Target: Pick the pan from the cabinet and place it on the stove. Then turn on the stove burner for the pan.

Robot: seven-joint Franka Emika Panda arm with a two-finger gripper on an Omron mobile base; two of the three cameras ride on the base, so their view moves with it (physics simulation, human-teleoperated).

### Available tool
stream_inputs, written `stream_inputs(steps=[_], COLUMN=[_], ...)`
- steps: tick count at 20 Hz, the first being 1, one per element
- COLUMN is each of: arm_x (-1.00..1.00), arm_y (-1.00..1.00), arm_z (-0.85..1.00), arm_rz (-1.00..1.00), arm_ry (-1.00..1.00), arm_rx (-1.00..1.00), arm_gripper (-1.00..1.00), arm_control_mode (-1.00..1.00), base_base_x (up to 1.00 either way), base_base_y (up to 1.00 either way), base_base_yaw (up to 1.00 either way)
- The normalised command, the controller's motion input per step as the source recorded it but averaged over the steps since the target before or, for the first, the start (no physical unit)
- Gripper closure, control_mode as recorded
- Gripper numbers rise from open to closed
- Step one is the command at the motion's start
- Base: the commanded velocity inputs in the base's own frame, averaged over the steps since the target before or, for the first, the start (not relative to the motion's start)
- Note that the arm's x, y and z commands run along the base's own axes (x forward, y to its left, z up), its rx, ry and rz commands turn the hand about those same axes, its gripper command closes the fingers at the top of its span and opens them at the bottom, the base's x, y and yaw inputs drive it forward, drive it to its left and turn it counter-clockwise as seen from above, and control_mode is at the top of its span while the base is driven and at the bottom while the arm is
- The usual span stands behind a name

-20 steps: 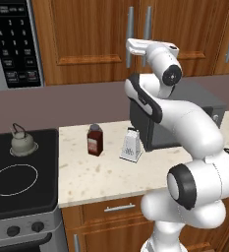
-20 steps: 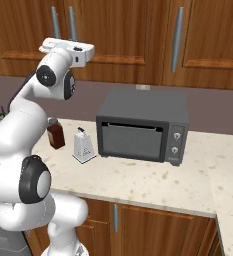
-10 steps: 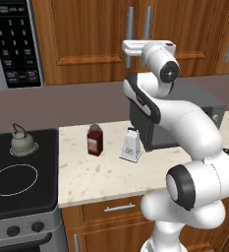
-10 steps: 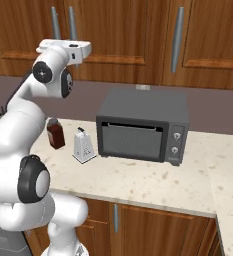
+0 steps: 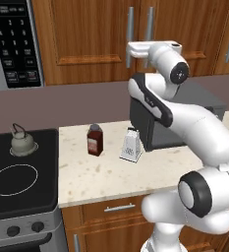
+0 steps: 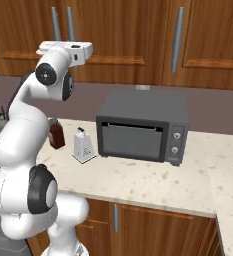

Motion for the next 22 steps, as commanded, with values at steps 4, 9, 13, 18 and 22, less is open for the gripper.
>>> stream_inputs(steps=[4,9,13,18,22], arm_x=[-0.48,-0.57,-0.56,-0.58,-0.55], arm_y=[-0.15,-0.17,-0.22,-0.2,-0.23], arm_z=[0.0,0.0,0.0,0.0,0.0], arm_rz=[0.04,0.01,0.03,0.04,0.06], arm_ry=[0.0,0.0,0.0,0.0,0.0], arm_rx=[0.0,0.0,0.0,-0.01,-0.02], arm_gripper=[1.0,1.0,1.0,1.0,1.0], arm_control_mode=[-1.0,-1.0,-1.0,-1.0,-1.0], base_base_x=[0.0,0.0,0.0,0.0,0.0], base_base_y=[0.0,0.0,0.0,0.0,0.0], base_base_yaw=[0.0,0.0,0.0,0.0,0.0])
